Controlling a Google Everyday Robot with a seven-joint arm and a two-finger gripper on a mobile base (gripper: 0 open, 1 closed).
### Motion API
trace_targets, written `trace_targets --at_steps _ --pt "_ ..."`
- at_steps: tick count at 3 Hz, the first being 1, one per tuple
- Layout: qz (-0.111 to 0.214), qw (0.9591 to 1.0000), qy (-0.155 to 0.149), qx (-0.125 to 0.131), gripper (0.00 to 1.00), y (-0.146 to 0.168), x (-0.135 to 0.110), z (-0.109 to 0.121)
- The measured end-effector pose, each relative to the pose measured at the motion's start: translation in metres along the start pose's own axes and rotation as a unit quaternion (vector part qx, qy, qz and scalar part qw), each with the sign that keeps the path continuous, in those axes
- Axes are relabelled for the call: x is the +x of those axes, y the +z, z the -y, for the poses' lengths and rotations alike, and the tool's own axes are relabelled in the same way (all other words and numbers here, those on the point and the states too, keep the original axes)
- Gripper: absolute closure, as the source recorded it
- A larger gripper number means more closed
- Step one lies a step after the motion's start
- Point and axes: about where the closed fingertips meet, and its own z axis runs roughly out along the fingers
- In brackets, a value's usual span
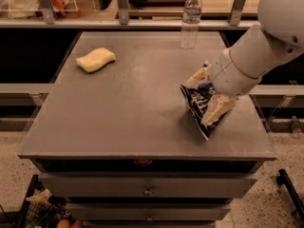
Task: Move blue chip bag near sponge
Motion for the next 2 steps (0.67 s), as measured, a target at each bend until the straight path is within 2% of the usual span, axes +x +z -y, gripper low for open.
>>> trace_targets --at_steps 1,2 --pt "-0.010 0.9999 0.004 0.003 0.65 -0.002 0.013 0.005" --pt "-0.034 0.9992 0.013 0.013 0.87 -0.019 0.026 0.015"
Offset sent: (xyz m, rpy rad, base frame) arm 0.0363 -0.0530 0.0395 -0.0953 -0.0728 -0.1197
